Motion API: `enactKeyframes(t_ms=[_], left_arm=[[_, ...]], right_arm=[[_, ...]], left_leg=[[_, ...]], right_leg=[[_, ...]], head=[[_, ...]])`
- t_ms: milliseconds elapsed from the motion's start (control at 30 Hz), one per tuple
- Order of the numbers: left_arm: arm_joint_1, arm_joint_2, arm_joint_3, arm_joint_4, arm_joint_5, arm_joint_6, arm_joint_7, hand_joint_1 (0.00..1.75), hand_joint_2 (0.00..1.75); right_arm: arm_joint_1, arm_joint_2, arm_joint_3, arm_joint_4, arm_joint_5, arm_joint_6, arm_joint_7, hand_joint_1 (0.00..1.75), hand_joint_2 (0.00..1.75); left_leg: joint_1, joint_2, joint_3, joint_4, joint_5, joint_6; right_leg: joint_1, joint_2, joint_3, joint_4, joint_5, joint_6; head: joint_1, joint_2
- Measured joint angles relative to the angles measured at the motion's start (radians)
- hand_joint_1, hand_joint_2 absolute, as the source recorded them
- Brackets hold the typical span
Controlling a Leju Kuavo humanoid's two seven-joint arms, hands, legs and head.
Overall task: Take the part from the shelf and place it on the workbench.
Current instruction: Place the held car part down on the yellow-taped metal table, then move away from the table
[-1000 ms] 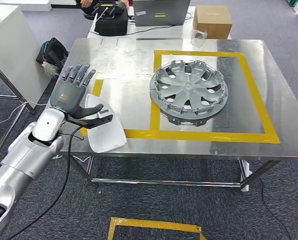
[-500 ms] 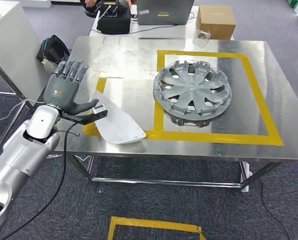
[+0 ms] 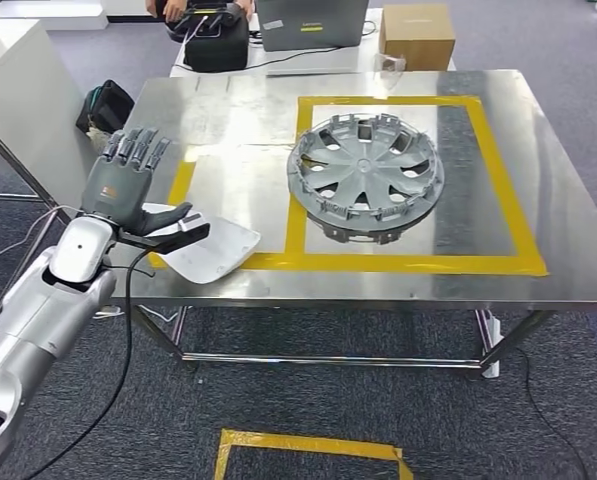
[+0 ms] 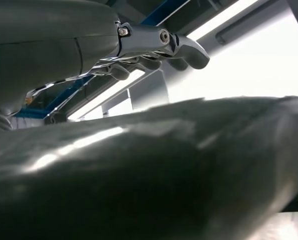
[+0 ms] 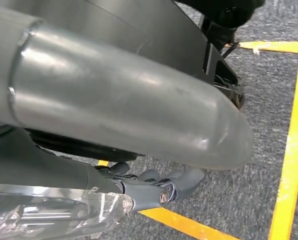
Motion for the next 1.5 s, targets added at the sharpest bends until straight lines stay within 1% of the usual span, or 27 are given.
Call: enactKeyframes(t_ms=[67, 133, 167, 233, 300, 333, 433, 500, 567, 600, 633, 667, 700, 800, 833, 900, 933, 1000, 1067, 1100, 1133, 1200, 1267, 1333, 1367, 1433, 1500], left_arm=[[0.004, 0.002, 0.004, 0.001, 0.001, 0.000, 0.000, 0.00, 0.00], [0.011, 0.003, 0.005, 0.003, 0.002, 0.000, 0.000, 0.00, 0.00], [0.013, 0.004, 0.006, 0.003, 0.002, 0.000, 0.000, 0.00, 0.00], [0.013, 0.006, 0.007, 0.004, 0.003, 0.001, 0.000, 0.00, 0.00], [0.010, 0.007, 0.008, 0.004, 0.003, 0.001, 0.000, 0.00, 0.00], [0.009, 0.008, 0.008, 0.004, 0.003, 0.001, 0.000, 0.00, 0.00], [0.012, 0.008, 0.009, 0.004, 0.003, 0.001, 0.000, 0.00, 0.00], [0.013, 0.008, 0.009, 0.005, 0.003, 0.001, 0.000, 0.00, 0.00], [0.016, 0.008, 0.011, 0.005, 0.003, 0.002, 0.000, 0.00, 0.00], [0.019, 0.009, 0.012, 0.006, 0.002, 0.002, 0.001, 0.00, 0.00], [0.022, 0.010, 0.014, 0.007, 0.002, 0.002, 0.001, 0.00, 0.00], [0.024, 0.011, 0.014, 0.007, 0.002, 0.002, 0.002, 0.00, 0.00], [0.026, 0.012, 0.016, 0.008, 0.002, 0.002, 0.002, 0.00, 0.00], [0.027, 0.016, 0.023, 0.008, 0.000, 0.003, 0.003, 0.00, 0.00], [0.028, 0.017, 0.026, 0.008, -0.001, 0.003, 0.004, 0.00, 0.00], [0.030, 0.018, 0.029, 0.008, -0.004, 0.004, 0.005, 0.00, 0.00], [0.031, 0.020, 0.029, 0.008, -0.005, 0.005, 0.006, 0.00, 0.00], [0.033, 0.025, 0.030, 0.009, -0.007, 0.005, 0.008, 0.00, 0.00], [0.033, 0.028, 0.031, 0.010, -0.009, 0.005, 0.009, 0.00, 0.00], [0.035, 0.028, 0.031, 0.010, -0.009, 0.005, 0.010, 0.00, 0.00], [0.037, 0.028, 0.031, 0.010, -0.009, 0.005, 0.010, 0.00, 0.00], [0.040, 0.028, 0.031, 0.011, -0.009, 0.005, 0.010, 0.00, 0.00], [0.040, 0.028, 0.032, 0.011, -0.009, 0.005, 0.010, 0.00, 0.00], [0.037, 0.027, 0.032, 0.011, -0.009, 0.005, 0.010, 0.00, 0.00], [0.037, 0.026, 0.032, 0.011, -0.009, 0.005, 0.010, 0.00, 0.00], [0.038, 0.025, 0.031, 0.011, -0.010, 0.002, 0.010, 0.00, 0.00], [0.037, 0.021, 0.031, 0.012, -0.012, -0.001, 0.009, 0.00, 0.00]], right_arm=[[0.000, 0.000, 0.000, 0.000, 0.000, -0.003, 0.000, 0.00, 0.00], [0.000, 0.000, 0.000, 0.000, 0.000, -0.005, 0.000, 0.00, 0.00], [0.000, 0.000, 0.000, 0.000, 0.000, -0.005, 0.000, 0.00, 0.00], [-0.001, 0.000, 0.000, 0.000, 0.000, -0.005, 0.000, 0.00, 0.00], [-0.002, 0.000, 0.000, 0.000, 0.000, -0.005, 0.000, 0.00, 0.00], [-0.002, 0.000, 0.000, 0.000, 0.000, -0.005, 0.000, 0.00, 0.00], [-0.001, 0.000, 0.000, 0.000, 0.001, -0.008, 0.000, 0.00, 0.00], [-0.002, 0.000, 0.000, 0.000, 0.001, -0.010, 0.001, 0.00, 0.00], [-0.002, -0.001, 0.000, 0.000, 0.001, -0.011, 0.002, 0.00, 0.00], [-0.002, -0.001, 0.000, 0.000, 0.001, -0.012, 0.002, 0.00, 0.00], [-0.002, -0.001, 0.000, 0.000, 0.002, -0.012, 0.002, 0.00, 0.00], [-0.002, -0.001, 0.000, 0.000, 0.002, -0.012, 0.002, 0.00, 0.00], [-0.002, -0.001, 0.000, 0.000, 0.002, -0.012, 0.002, 0.00, 0.00], [-0.006, -0.002, 0.000, -0.001, 0.004, -0.012, 0.002, 0.00, 0.00], [-0.006, -0.002, 0.000, -0.001, 0.004, -0.013, 0.002, 0.00, 0.00], [-0.007, -0.002, 0.000, -0.001, 0.006, -0.014, 0.003, 0.00, 0.00], [-0.007, -0.002, 0.000, -0.001, 0.006, -0.015, 0.004, 0.00, 0.00], [-0.008, -0.001, 0.000, -0.001, 0.008, -0.016, 0.006, 0.00, 0.00], [-0.009, -0.001, 0.000, -0.002, 0.010, -0.017, 0.007, 0.00, 0.00], [-0.008, -0.001, 0.000, -0.002, 0.010, -0.017, 0.007, 0.00, 0.00], [-0.008, -0.001, 0.000, -0.002, 0.010, -0.017, 0.008, 0.00, 0.00], [-0.008, -0.001, 0.000, -0.002, 0.011, -0.017, 0.008, 0.00, 0.00], [-0.009, -0.001, 0.000, -0.002, 0.011, -0.017, 0.008, 0.00, 0.00], [-0.009, -0.002, 0.000, -0.002, 0.011, -0.017, 0.008, 0.00, 0.00], [-0.009, -0.002, 0.000, -0.002, 0.010, -0.017, 0.008, 0.00, 0.00], [-0.007, -0.003, 0.000, -0.002, 0.010, -0.017, 0.008, 0.00, 0.00], [-0.005, -0.003, 0.000, -0.002, 0.010, -0.017, 0.009, 0.00, 0.00]], left_leg=[[0.000, 0.002, -0.054, 0.139, -0.076, -0.004], [-0.001, 0.002, -0.071, 0.206, -0.094, -0.001], [-0.001, 0.002, -0.051, 0.182, -0.074, 0.002], [-0.002, 0.003, 0.033, 0.054, -0.018, 0.010], [-0.006, 0.003, 0.105, -0.064, 0.007, 0.015], [-0.008, 0.003, 0.119, -0.091, 0.008, 0.018], [-0.006, 0.004, 0.108, -0.105, 0.024, 0.031], [-0.003, 0.006, 0.091, -0.109, 0.043, 0.043], [-0.005, 0.006, 0.067, -0.108, 0.062, 0.050], [-0.006, 0.006, 0.054, -0.108, 0.072, 0.051], [-0.007, 0.006, 0.041, -0.107, 0.082, 0.051], [-0.009, 0.006, 0.030, -0.107, 0.091, 0.051], [-0.010, 0.005, 0.019, -0.107, 0.100, 0.050], [-0.012, 0.003, -0.003, -0.106, 0.126, 0.040], [-0.012, 0.003, -0.006, -0.107, 0.134, 0.034], [-0.010, 0.003, -0.008, -0.111, 0.150, 0.022], [-0.009, 0.003, -0.012, -0.110, 0.147, 0.016], [-0.008, 0.003, -0.031, -0.067, 0.087, 0.005], [-0.004, 0.004, -0.066, 0.056, -0.019, -0.006], [-0.002, 0.004, -0.080, 0.123, -0.052, -0.011], [0.000, 0.004, -0.084, 0.170, -0.061, -0.014], [0.004, 0.004, -0.045, 0.164, -0.023, -0.021], [0.011, 0.004, 0.057, 0.038, 0.012, -0.029], [0.013, 0.003, 0.137, -0.081, -0.001, -0.021], [0.010, 0.002, 0.148, -0.105, -0.009, -0.011], [0.008, 0.004, 0.132, -0.108, 0.001, 0.013], [0.008, 0.007, 0.111, -0.108, 0.022, 0.034]], right_leg=[[0.002, -0.004, -0.014, -0.001, 0.010, -0.011], [0.004, -0.008, -0.029, 0.000, 0.021, -0.014], [0.005, -0.008, -0.035, 0.000, 0.027, -0.013], [0.006, -0.009, -0.045, 0.000, 0.037, -0.007], [0.009, -0.009, -0.052, 0.000, 0.049, 0.003], [0.010, -0.009, -0.054, -0.001, 0.055, 0.009], [0.009, -0.009, -0.064, -0.004, 0.064, 0.028], [0.009, -0.009, -0.091, 0.056, 0.006, 0.037], [0.010, -0.010, -0.133, 0.189, -0.084, 0.043], [0.011, -0.010, -0.146, 0.247, -0.109, 0.044], [0.012, -0.010, -0.144, 0.274, -0.112, 0.044], [0.012, -0.010, -0.125, 0.266, -0.097, 0.042], [0.013, -0.010, -0.086, 0.219, -0.070, 0.039], [0.019, -0.008, 0.055, 0.012, -0.041, 0.021], [0.022, -0.008, 0.073, -0.022, -0.046, 0.015], [0.024, -0.007, 0.068, -0.034, -0.037, 0.003], [0.022, -0.009, 0.062, -0.037, -0.029, -0.004], [0.016, -0.012, 0.047, -0.042, -0.004, -0.018], [0.014, -0.014, 0.019, -0.042, 0.021, -0.023], [0.013, -0.015, 0.003, -0.042, 0.034, -0.021], [0.012, -0.016, -0.012, -0.041, 0.045, -0.019], [0.007, -0.018, -0.040, -0.039, 0.067, -0.013], [0.004, -0.018, -0.064, -0.033, 0.085, -0.002], [0.006, -0.017, -0.081, -0.025, 0.102, 0.011], [0.006, -0.017, -0.086, -0.026, 0.111, 0.018], [0.004, -0.017, -0.094, -0.031, 0.124, 0.030], [0.002, -0.017, -0.116, 0.004, 0.076, 0.039]], head=[[-0.002, 0.000], [-0.002, 0.000], [-0.002, 0.000], [-0.002, 0.000], [-0.002, 0.000], [-0.002, 0.000], [0.000, 0.000], [0.004, 0.000], [0.008, 0.000], [0.007, 0.000], [0.007, 0.000], [0.007, 0.000], [0.007, 0.000], [0.006, 0.000], [0.007, 0.000], [0.009, 0.000], [0.011, 0.000], [0.006, 0.000], [0.001, 0.000], [0.001, 0.000], [0.001, 0.000], [0.001, 0.000], [-0.001, 0.000], [-0.003, 0.000], [-0.004, 0.000], [-0.003, 0.000], [-0.002, 0.000]])
